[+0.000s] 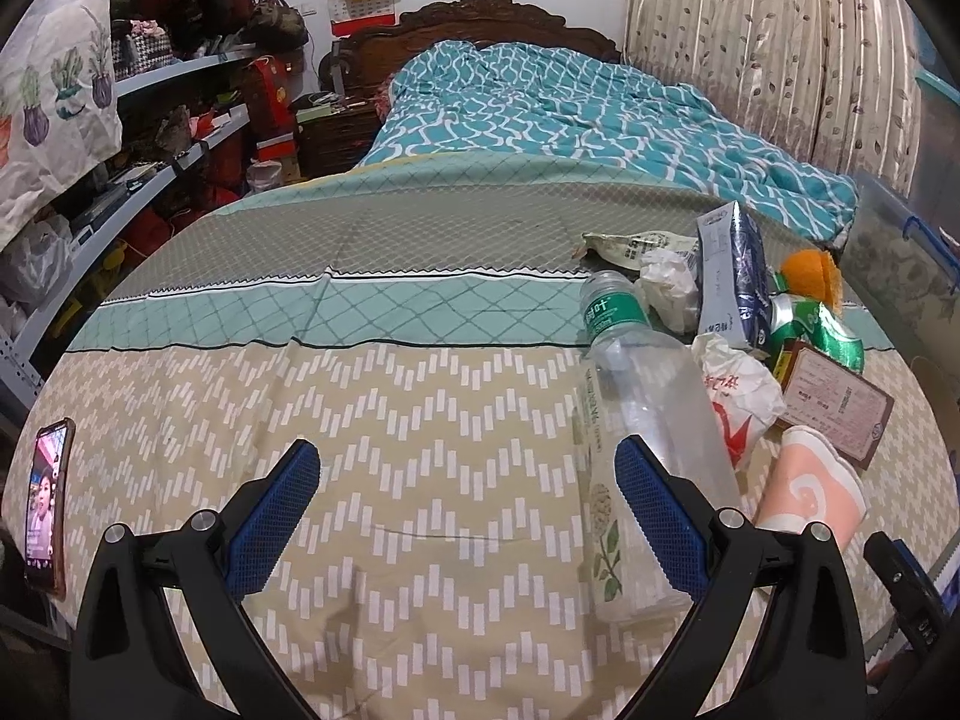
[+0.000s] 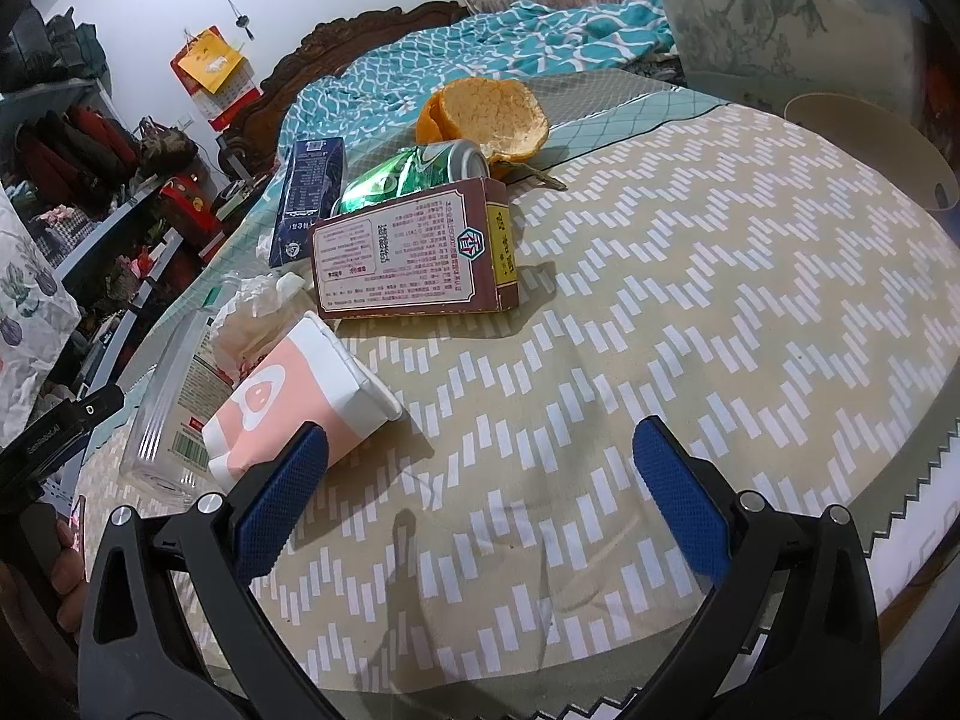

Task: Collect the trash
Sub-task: 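Move the right tool toward the pink paper cup while the left approaches the clear bottle, then close the right tool on the pink paper cup while the left grasps the clear bottle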

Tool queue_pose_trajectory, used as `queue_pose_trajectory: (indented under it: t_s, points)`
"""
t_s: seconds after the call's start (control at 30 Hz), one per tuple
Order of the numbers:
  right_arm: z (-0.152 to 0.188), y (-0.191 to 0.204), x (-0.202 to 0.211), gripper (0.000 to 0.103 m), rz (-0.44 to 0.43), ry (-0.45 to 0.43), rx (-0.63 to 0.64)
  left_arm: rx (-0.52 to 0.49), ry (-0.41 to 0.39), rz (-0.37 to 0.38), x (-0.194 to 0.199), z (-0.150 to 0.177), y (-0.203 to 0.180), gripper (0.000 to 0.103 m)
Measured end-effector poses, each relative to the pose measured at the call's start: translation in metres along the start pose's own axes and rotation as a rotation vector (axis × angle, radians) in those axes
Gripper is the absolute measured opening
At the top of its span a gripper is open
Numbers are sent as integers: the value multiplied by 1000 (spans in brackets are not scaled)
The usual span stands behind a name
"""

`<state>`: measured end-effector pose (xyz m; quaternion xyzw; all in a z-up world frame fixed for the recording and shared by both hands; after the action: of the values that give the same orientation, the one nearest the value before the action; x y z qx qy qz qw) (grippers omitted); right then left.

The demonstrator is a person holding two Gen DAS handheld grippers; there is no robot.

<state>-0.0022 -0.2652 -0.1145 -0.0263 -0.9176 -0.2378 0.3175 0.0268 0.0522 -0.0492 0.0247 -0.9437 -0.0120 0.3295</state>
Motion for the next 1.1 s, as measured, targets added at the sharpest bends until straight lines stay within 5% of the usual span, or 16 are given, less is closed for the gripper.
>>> queue_pose_trajectory:
  t_s: [0.5,0.7,0.83,1.1]
  points:
    - [-1,-1,-2,100,0,6,2,57,18,2,-5,0,18,94]
    - [-8,0,-7,100,-103,45,-6,108,45,26,-13,-4,38,94]
    - [-12,8,-14,100,-164,73,8,196,69,107,-17,-13,51,94]
    - [-17,11,-36,100,-186,130,21,95,99,173,-33,-25,13,94]
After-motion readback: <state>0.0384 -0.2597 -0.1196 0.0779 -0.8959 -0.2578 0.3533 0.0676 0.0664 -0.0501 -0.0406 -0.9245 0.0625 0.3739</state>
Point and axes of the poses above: each gripper's, at about its wrist camera, not at the fingertips, and x roughly against the way its jaws point, y to its left, z to its underside, the point moved 2 cm from there along -x, roughly the way its jaws point, and after that the axes turned 8 degrees about -y, right-handed, at the moved point
